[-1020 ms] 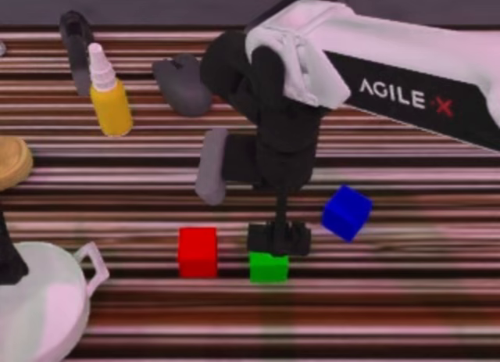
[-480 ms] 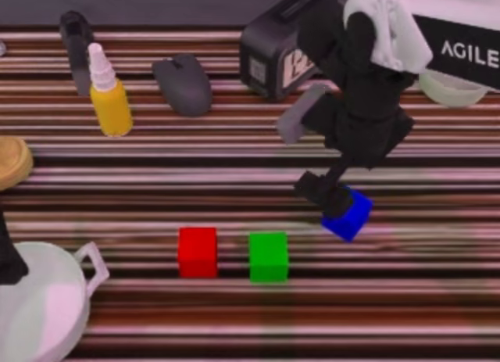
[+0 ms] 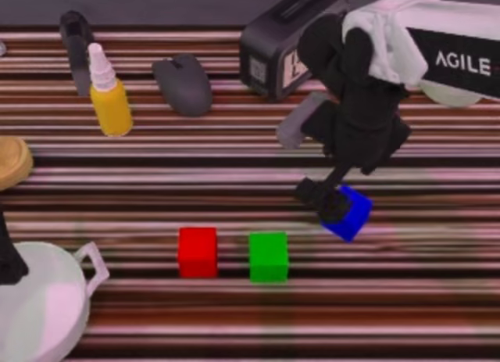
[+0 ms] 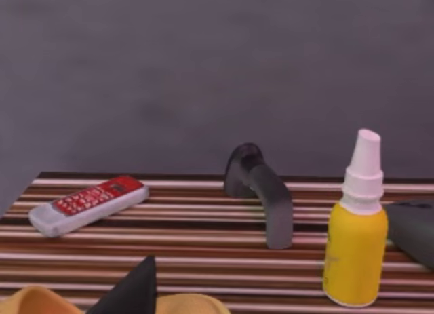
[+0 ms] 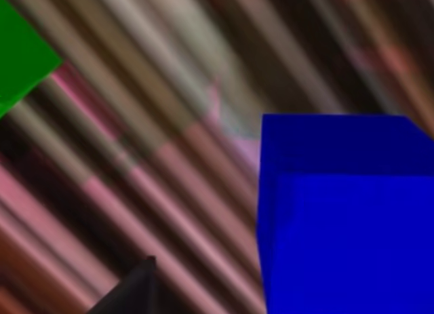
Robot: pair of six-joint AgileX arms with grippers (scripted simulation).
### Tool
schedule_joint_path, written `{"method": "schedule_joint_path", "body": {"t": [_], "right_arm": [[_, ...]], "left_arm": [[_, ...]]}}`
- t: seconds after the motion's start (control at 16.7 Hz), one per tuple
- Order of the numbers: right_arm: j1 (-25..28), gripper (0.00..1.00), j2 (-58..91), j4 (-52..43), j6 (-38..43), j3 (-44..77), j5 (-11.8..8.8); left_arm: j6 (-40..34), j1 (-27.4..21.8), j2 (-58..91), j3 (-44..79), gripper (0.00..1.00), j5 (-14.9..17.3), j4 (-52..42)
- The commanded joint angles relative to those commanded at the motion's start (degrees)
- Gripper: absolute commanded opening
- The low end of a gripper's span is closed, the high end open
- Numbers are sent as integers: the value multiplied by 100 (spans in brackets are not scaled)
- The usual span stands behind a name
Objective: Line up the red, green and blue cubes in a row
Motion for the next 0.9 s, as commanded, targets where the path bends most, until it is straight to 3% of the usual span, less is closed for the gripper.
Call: {"method": "schedule_joint_path", "body": {"t": [0.36,0.66,0.9], "right_arm": [[1,100,476,1214,6,-724,5],[1,100,525,1325,7,-796,5],[1,70,525,1325,7,-796,5]], "left_arm": [[0,0,0,0,100,0,0],[0,0,0,0,100,0,0],[0,0,0,0,100,0,0]]}}
